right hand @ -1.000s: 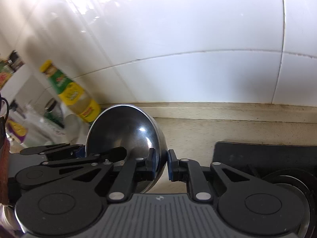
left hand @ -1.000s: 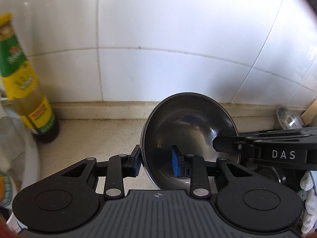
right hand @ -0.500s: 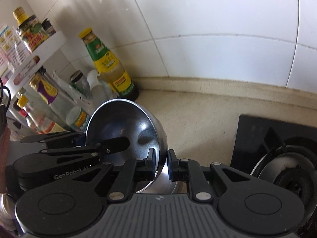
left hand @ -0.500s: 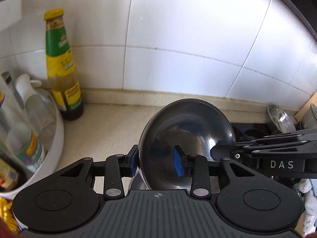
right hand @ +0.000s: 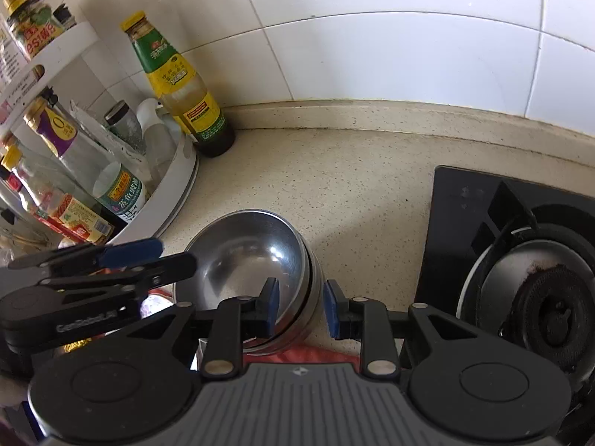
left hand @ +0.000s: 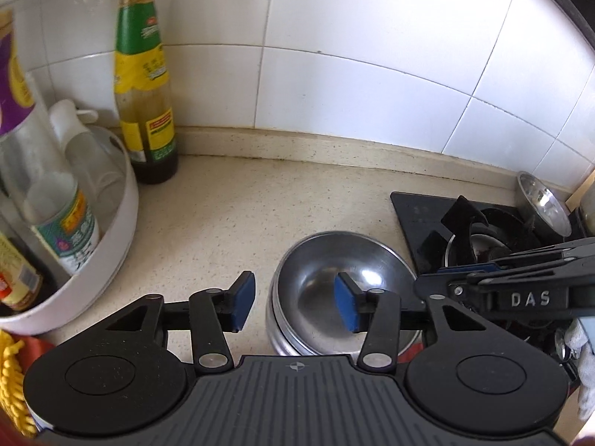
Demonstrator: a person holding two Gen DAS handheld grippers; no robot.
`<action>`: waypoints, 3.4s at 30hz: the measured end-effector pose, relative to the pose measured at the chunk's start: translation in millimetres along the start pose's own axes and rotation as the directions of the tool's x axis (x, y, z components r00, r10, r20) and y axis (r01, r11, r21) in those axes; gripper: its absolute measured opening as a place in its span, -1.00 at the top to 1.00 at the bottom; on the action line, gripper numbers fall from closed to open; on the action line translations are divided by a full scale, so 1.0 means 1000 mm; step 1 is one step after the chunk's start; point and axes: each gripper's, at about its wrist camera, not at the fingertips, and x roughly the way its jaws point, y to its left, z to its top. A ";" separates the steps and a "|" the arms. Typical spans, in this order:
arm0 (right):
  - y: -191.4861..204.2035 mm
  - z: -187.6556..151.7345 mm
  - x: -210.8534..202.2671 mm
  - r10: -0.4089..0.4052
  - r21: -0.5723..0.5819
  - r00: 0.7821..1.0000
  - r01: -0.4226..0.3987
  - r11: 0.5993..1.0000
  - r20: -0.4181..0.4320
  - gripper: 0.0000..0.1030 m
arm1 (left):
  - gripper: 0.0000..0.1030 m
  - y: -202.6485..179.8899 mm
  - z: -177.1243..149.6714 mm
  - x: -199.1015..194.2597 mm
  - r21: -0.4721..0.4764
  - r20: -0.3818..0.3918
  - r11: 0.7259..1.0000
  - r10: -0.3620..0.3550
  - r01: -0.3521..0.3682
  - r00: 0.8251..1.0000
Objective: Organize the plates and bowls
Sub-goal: 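Lift the nested bowls and carry them toward the plate stack on the red cloth, then lower the nested steel bowls onto the flower plate stack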
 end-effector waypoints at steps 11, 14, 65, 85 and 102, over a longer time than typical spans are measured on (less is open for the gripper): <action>-0.009 -0.004 0.017 0.070 0.058 0.997 -0.069 0.996 -0.012 0.30 | -0.70 -0.004 -0.049 -0.035 0.243 0.142 0.970 -0.041 0.005 0.989; -0.009 -0.001 0.027 0.074 0.076 0.997 -0.073 0.994 -0.016 0.25 | -0.75 -0.008 -0.061 -0.020 0.311 0.115 0.950 -0.047 0.009 0.992; -0.062 0.048 0.110 0.199 0.232 0.979 -0.183 0.955 -0.048 -0.18 | -1.00 -0.025 -0.011 0.137 0.600 -0.204 0.730 -0.256 0.327 0.945; -0.065 0.092 0.055 0.149 0.180 0.983 -0.166 0.970 0.105 -0.18 | -1.00 -0.072 0.034 0.112 0.556 -0.039 0.803 -0.235 0.216 0.971; 0.015 0.089 0.000 0.284 -0.039 0.948 -0.281 0.959 0.146 -0.18 | -1.00 -0.073 0.002 0.001 0.481 0.161 0.877 -0.073 -0.014 0.984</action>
